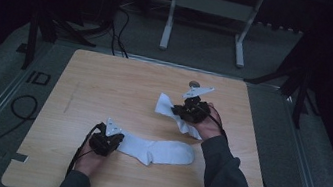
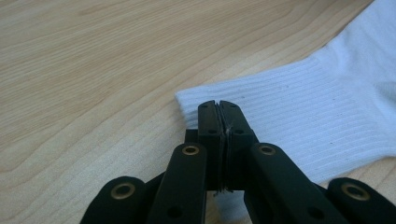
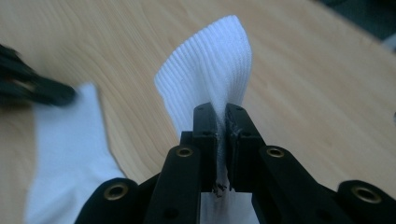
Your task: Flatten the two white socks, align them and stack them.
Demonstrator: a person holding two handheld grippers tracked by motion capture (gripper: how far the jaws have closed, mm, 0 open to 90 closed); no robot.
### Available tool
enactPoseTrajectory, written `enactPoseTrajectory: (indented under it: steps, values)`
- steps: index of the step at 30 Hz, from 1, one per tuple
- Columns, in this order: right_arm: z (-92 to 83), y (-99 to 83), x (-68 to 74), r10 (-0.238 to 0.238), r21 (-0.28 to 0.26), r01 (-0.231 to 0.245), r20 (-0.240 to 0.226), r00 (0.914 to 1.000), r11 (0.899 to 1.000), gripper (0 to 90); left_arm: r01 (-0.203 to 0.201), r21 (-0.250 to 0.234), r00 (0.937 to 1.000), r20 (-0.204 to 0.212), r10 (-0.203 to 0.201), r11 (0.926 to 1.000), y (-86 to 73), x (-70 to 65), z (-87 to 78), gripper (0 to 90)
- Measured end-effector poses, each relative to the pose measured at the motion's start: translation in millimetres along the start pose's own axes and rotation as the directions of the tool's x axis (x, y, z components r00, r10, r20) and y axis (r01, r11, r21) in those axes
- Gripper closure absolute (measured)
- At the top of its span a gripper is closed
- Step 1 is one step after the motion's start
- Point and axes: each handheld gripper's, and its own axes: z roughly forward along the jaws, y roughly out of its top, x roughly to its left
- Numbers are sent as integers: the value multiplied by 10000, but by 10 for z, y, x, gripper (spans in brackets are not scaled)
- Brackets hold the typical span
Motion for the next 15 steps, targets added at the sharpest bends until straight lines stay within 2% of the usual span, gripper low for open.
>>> enactPoseTrajectory:
  steps: [3,4,8,15]
  values:
    - [-208,117,62,-158,-580,154,-61,9999,9982,838,-7,-5,10000,0,7,10000,0,1,0,879]
    - [-208,117,62,-158,-580,154,-61,9999,9982,838,-13,-5,10000,-4,13,10000,0,1,0,879]
    - [-421,224,183,-526,-1193,517,-46,9986,9915,836,15,-23,10000,16,-15,10000,-1,1,2,879]
    - [-643,306,336,-1084,-1691,1079,65,9941,9797,832,20,-17,10000,20,-20,10000,-1,2,0,879]
